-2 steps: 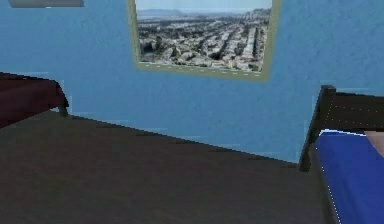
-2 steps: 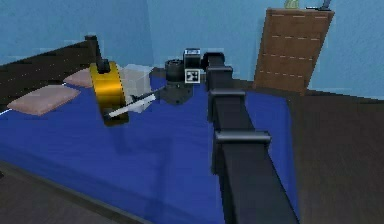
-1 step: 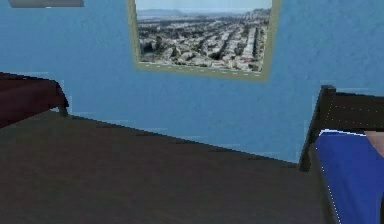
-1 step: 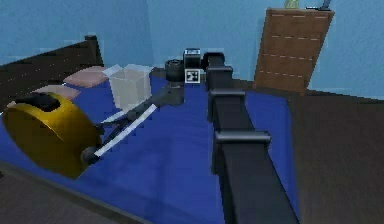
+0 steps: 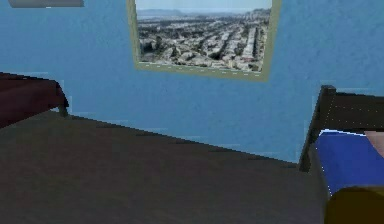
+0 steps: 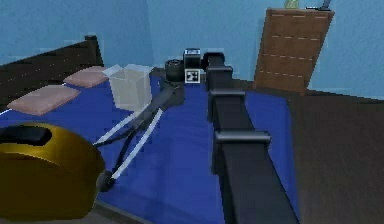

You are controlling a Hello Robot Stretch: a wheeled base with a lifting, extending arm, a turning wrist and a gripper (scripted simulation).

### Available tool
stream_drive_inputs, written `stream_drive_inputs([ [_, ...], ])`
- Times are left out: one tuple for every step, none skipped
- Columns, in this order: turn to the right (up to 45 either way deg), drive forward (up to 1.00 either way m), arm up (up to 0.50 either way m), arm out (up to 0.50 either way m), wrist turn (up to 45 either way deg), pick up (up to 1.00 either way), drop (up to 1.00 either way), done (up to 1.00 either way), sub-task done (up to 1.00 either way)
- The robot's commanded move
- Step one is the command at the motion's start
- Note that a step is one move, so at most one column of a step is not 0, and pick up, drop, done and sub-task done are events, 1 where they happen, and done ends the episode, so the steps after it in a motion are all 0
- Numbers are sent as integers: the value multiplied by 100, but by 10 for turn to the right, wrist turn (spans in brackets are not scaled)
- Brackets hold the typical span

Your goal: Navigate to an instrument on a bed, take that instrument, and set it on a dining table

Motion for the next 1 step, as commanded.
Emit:
stream_drive_inputs([
  [0, 0, 0, -30, 0, 0, 0, 0, 0],
])
